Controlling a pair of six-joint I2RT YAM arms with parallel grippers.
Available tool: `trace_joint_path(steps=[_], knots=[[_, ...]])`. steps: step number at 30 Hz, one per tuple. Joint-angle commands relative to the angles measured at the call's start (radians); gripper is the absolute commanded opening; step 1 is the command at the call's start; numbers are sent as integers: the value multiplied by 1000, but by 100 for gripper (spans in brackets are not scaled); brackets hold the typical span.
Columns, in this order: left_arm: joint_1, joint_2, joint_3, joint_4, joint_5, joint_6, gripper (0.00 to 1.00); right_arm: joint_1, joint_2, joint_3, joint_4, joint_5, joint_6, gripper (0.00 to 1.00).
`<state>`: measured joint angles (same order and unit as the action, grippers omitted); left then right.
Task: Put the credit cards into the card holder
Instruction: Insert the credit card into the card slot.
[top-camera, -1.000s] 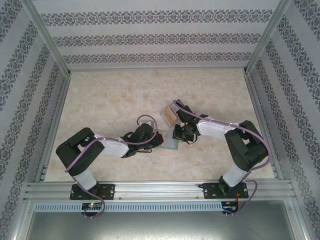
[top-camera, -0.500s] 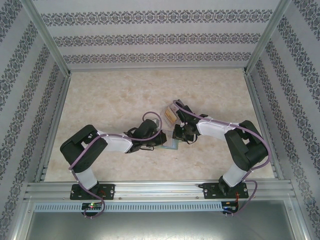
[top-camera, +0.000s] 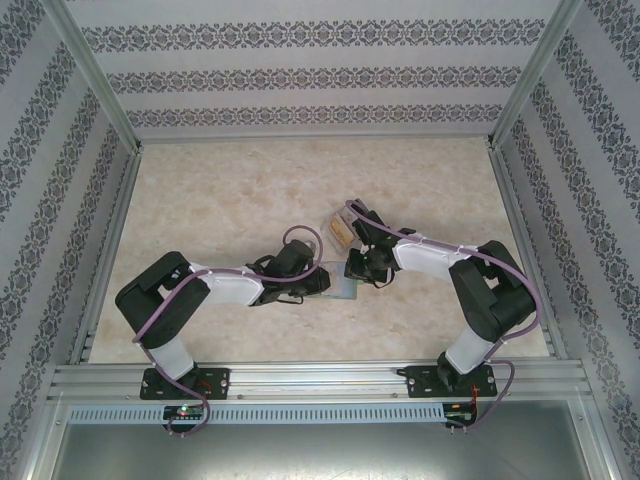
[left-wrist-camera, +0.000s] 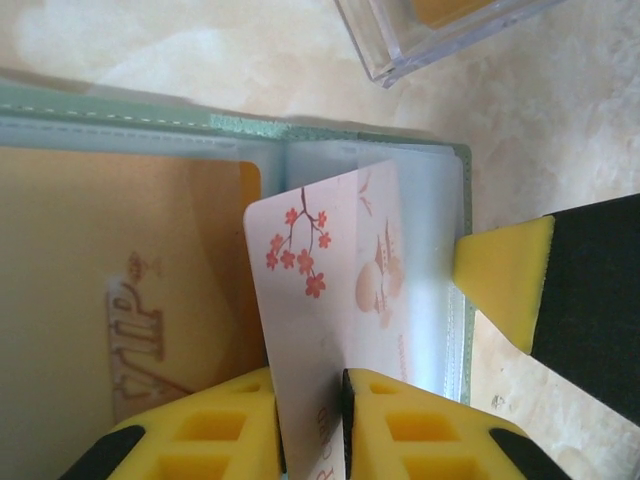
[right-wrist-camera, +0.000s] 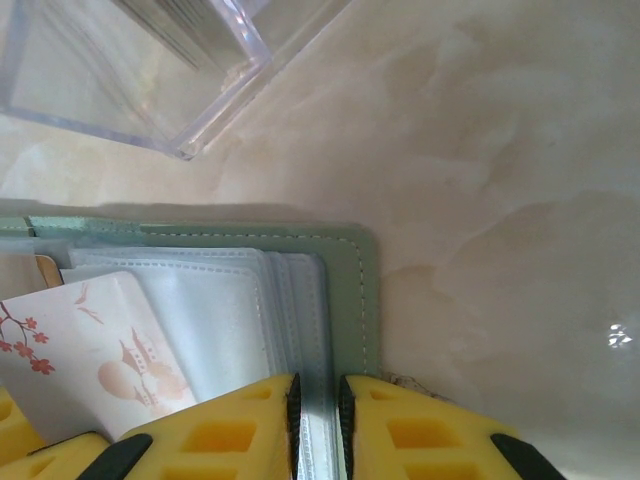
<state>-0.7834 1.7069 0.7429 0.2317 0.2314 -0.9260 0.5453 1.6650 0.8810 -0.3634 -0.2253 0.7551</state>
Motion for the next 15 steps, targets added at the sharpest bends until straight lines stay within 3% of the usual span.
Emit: trace_joint_path(steps=[1,9,15], knots=[[1,38,39,-87,1,45,21,-7,18,-1,-28,22,-4,21],[3,93,144,-179,49,138,23,-6,16,-1,-31,26,-8,21],[3,116,160,-179,73,137,26,-7,7,-2,-34,38,-4,21]])
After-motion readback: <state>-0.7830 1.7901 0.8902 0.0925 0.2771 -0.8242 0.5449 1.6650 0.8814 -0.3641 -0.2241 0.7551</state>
